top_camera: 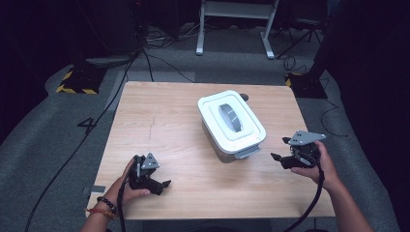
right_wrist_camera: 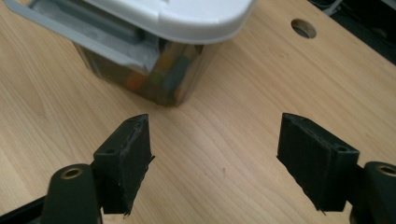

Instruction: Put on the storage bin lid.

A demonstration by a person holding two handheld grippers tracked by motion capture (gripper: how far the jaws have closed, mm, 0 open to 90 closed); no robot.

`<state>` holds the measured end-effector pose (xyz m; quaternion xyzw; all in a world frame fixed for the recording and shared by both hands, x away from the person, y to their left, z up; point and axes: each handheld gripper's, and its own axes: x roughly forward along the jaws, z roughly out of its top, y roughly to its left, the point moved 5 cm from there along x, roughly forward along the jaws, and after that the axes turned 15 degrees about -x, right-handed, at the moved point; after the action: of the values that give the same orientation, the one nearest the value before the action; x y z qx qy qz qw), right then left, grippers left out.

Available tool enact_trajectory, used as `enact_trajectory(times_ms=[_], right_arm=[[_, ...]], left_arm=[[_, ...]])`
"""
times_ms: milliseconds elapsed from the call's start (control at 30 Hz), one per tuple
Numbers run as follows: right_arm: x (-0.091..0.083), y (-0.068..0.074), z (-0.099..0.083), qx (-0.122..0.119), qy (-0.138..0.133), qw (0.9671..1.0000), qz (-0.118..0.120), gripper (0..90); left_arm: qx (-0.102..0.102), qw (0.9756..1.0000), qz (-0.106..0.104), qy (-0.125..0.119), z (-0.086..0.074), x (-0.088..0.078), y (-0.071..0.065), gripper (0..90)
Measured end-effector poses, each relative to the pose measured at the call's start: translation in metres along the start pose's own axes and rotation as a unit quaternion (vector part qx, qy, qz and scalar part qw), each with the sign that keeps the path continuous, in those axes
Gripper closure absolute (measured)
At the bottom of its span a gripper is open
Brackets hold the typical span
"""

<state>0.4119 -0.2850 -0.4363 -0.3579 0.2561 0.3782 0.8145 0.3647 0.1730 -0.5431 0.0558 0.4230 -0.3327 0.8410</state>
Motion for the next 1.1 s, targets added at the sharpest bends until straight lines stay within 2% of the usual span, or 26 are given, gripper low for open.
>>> enact_trajectory(times_ms=[367, 500, 800, 967, 1100], right_arm=[[0.013, 0.006, -0.033, 0.011, 0.030, 0.9995, 0.003, 25.7], [0.017, 0.007, -0.045, 0.018, 0.034, 0.9993, 0.001, 25.7], [0.022, 0.010, -0.074, 0.051, 0.030, 0.9982, 0.009, 25.2], [0.022, 0.010, -0.090, 0.075, 0.034, 0.9966, 0.006, 24.2], [0.021, 0.012, -0.102, 0.095, 0.026, 0.9951, 0.009, 24.1]], left_arm=[[0.001, 1.0000, 0.000, 0.000, 0.000, 0.000, 0.000, 0.4], [0.001, 1.0000, 0.000, 0.000, 0.000, 0.000, 0.000, 0.4], [0.001, 1.0000, 0.000, 0.000, 0.000, 0.000, 0.000, 0.4], [0.001, 1.0000, -0.001, 0.000, 0.000, 0.000, 0.000, 0.4], [0.001, 1.0000, -0.001, 0.001, 0.000, 0.000, 0.000, 0.4]])
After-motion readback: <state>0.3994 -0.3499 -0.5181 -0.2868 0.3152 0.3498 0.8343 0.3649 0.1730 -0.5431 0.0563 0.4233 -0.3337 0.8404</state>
